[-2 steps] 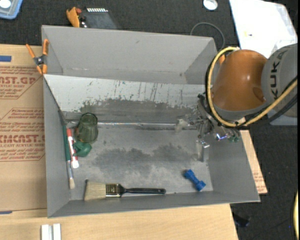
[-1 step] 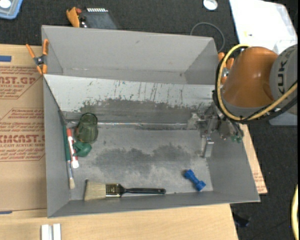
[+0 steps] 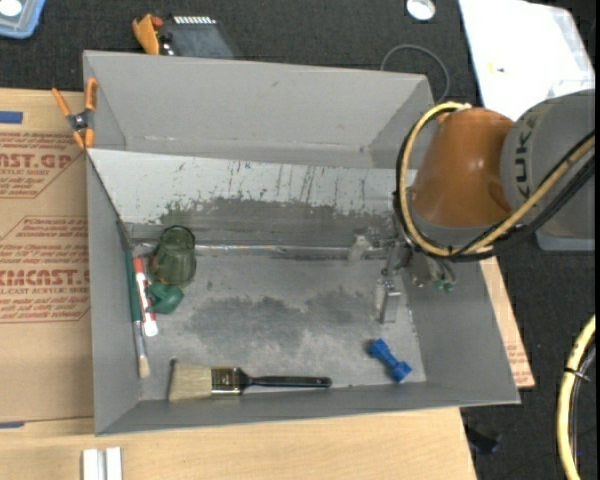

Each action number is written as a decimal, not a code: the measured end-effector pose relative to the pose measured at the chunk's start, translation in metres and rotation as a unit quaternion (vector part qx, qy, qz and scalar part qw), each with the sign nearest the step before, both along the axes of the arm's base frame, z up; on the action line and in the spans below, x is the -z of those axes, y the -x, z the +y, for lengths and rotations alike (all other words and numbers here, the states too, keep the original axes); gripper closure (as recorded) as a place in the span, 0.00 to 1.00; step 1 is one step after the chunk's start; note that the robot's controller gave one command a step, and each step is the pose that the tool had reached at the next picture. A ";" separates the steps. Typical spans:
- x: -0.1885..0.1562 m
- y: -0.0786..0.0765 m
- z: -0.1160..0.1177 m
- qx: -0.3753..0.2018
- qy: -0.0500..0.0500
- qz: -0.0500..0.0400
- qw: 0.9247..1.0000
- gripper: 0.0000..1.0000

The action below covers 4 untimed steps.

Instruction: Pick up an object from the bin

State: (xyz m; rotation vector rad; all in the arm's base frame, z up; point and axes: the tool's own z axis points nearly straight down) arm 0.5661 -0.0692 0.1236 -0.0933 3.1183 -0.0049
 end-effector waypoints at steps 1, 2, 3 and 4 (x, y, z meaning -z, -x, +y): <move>0.005 -0.009 0.006 -0.143 0.001 0.002 0.990 0.00; 0.024 -0.014 0.018 -0.158 0.001 0.002 0.987 0.00; 0.027 -0.001 -0.008 -0.028 -0.002 0.001 1.000 0.00; 0.043 -0.013 0.033 -0.067 -0.001 0.001 0.998 0.00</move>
Offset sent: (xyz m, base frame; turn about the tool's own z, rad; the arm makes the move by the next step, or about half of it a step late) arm 0.0168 0.0506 -0.0536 -0.0493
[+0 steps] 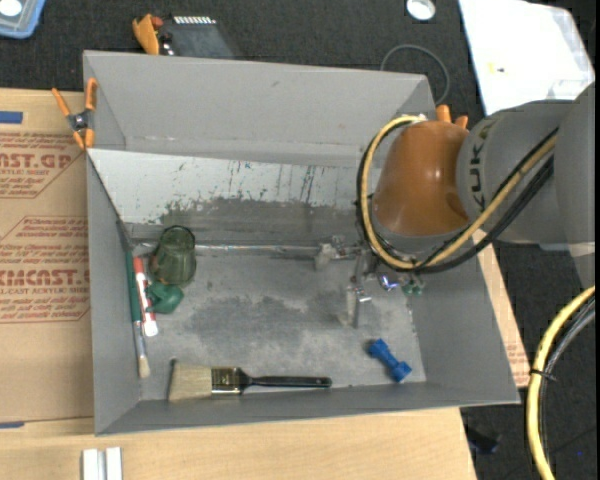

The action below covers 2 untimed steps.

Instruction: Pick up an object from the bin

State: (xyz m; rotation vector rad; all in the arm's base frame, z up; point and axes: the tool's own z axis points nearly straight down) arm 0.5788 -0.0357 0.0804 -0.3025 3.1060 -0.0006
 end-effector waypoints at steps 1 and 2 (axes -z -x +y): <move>-0.033 0.007 0.005 0.018 -0.002 0.001 1.000 0.00; -0.014 0.006 0.016 0.008 0.000 0.000 1.000 0.00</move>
Offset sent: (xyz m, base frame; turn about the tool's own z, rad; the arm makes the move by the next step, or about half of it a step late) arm -0.0056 0.0572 -0.0104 -0.0236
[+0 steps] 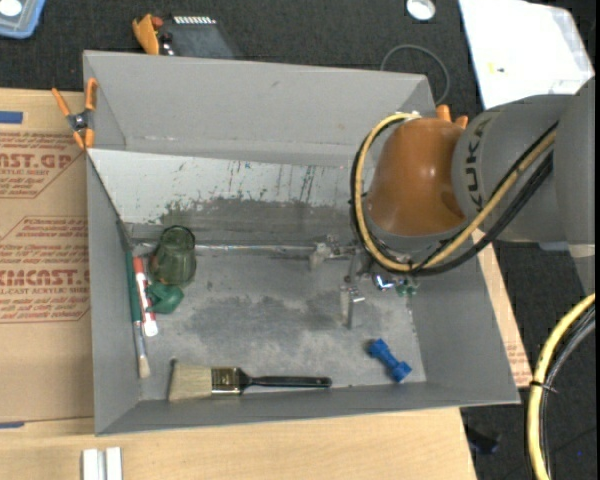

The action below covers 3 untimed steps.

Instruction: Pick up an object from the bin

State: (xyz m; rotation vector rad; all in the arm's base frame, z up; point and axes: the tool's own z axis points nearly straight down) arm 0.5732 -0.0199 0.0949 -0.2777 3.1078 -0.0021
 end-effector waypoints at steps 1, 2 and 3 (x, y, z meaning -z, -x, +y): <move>-0.032 0.016 -0.035 0.017 -0.002 0.000 1.000 0.00; -0.046 0.017 -0.056 -0.022 -0.003 0.003 1.000 1.00; -0.046 0.017 -0.056 -0.021 -0.003 0.003 1.000 1.00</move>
Offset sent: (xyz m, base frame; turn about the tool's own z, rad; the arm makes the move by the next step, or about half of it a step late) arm -0.0173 -0.0571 0.0458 -0.0427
